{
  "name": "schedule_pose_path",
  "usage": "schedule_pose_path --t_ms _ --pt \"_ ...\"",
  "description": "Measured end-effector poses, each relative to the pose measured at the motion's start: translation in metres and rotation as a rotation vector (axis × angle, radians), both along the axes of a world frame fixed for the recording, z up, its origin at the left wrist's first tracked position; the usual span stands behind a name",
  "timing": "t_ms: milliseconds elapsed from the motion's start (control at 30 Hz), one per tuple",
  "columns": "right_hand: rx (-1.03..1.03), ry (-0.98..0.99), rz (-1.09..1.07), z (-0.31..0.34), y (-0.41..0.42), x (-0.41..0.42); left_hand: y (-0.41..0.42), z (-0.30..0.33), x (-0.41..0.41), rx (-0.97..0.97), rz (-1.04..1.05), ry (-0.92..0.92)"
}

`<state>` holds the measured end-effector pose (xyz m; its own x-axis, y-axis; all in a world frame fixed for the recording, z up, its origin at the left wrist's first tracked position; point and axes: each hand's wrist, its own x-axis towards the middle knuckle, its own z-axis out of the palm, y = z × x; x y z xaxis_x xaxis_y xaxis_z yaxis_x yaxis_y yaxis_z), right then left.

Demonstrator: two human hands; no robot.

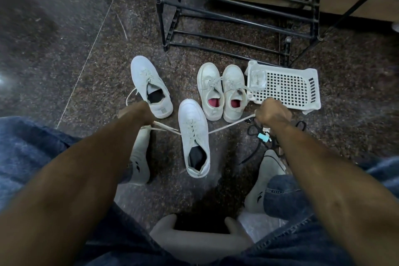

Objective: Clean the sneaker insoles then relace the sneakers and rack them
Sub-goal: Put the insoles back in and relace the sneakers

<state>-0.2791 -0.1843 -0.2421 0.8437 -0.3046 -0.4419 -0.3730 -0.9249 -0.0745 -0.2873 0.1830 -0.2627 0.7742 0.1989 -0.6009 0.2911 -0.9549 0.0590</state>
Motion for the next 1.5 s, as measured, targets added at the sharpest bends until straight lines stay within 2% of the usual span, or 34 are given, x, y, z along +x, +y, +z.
schedule_pose_path --t_ms 67,167,300,433,567,667,767,933,1033,1133,1200,1267,1333,1433,1500 --pt "-0.061 0.027 0.032 -0.009 -0.004 -0.005 0.002 -0.005 -0.005 0.001 -0.011 0.016" --pt "-0.033 0.096 0.152 -0.021 0.008 -0.013 -0.019 -0.005 -0.017 -0.044 -0.112 0.064" --pt "0.149 0.183 0.352 -0.036 0.050 -0.029 -0.057 -0.024 -0.032 -0.253 -0.191 0.148" --pt "0.313 0.251 0.464 -0.053 0.094 -0.050 -0.083 -0.047 -0.060 -0.208 -0.236 0.097" --pt "0.264 0.171 0.481 -0.063 0.120 -0.065 -0.091 -0.051 -0.073 -0.153 -0.174 0.028" --pt "0.187 0.190 0.495 -0.066 0.121 -0.065 -0.081 -0.052 -0.070 -0.172 -0.079 0.103" --pt "0.226 0.273 0.492 -0.067 0.104 -0.058 -0.074 -0.042 -0.062 -0.183 0.106 0.161" --pt "0.664 0.407 0.223 -0.058 0.083 -0.049 -0.067 -0.033 -0.041 -0.685 0.811 0.246" --pt "0.856 0.377 0.087 -0.050 0.083 -0.044 -0.067 -0.035 -0.034 -0.931 1.152 0.054" --pt "1.040 0.299 -0.080 -0.050 0.086 -0.040 -0.077 -0.040 -0.028 -1.030 1.137 -0.098" --pt "1.202 0.233 -0.288 -0.053 0.091 -0.040 -0.083 -0.043 -0.028 -0.965 1.022 -0.130" --pt "1.283 0.200 -0.407 -0.054 0.097 -0.041 -0.086 -0.041 -0.029 -0.943 0.995 -0.185" --pt "1.355 0.214 -0.486 -0.055 0.102 -0.044 -0.090 -0.037 -0.031 -1.085 1.118 -0.224" --pt "1.534 0.195 -0.677 -0.049 0.111 -0.048 -0.097 -0.034 -0.030 -1.426 1.460 -0.196" --pt "1.635 0.139 -0.855 -0.046 0.119 -0.049 -0.105 -0.033 -0.032 -1.505 1.577 -0.145"
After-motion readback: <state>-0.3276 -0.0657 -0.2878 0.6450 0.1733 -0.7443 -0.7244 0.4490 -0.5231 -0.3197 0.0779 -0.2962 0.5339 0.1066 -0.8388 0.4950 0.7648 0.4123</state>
